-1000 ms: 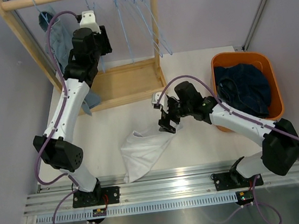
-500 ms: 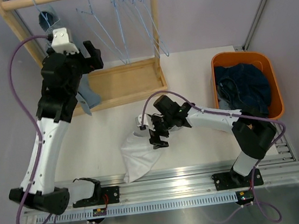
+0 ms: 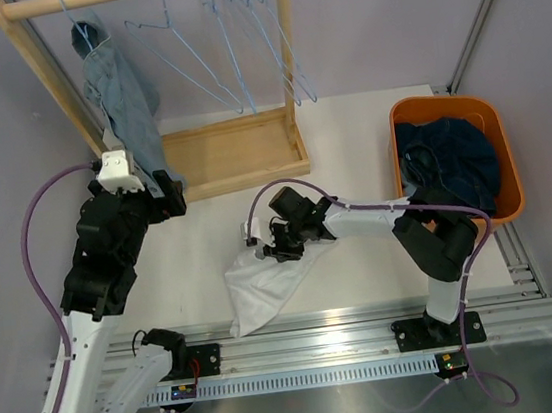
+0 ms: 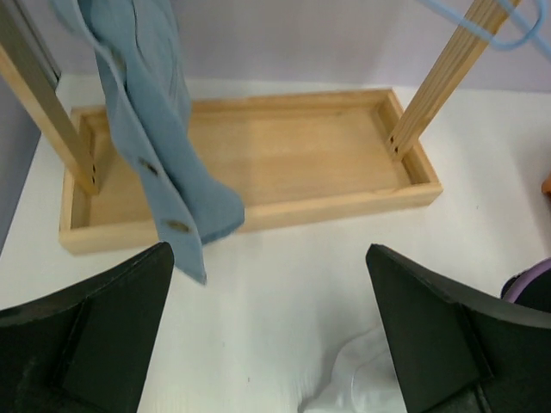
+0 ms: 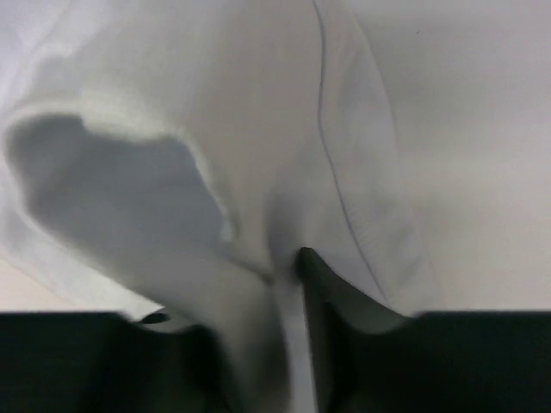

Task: Remove the skirt from the hanger
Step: Pick up the skirt at the corner of the board.

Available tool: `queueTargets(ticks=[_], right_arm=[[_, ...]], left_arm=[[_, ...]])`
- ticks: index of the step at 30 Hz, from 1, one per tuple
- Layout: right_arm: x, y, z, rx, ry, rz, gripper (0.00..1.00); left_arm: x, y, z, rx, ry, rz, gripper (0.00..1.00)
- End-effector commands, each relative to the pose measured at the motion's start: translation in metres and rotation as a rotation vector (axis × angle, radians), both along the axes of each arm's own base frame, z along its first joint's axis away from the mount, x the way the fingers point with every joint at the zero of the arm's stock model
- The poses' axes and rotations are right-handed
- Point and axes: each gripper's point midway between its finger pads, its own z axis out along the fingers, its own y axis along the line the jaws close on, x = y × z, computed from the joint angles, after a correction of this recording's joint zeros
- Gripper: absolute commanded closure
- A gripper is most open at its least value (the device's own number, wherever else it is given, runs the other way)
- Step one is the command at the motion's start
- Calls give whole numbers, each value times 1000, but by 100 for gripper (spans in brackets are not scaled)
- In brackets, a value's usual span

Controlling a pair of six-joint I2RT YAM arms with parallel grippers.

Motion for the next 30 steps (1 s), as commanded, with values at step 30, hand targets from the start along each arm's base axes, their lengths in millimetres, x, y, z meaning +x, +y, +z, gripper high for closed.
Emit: queueTargets(ticks=[30], right_arm=[[20, -157, 284, 435, -113, -144, 100]], left_arm=[[-11, 4, -38, -54, 45, 32, 1]])
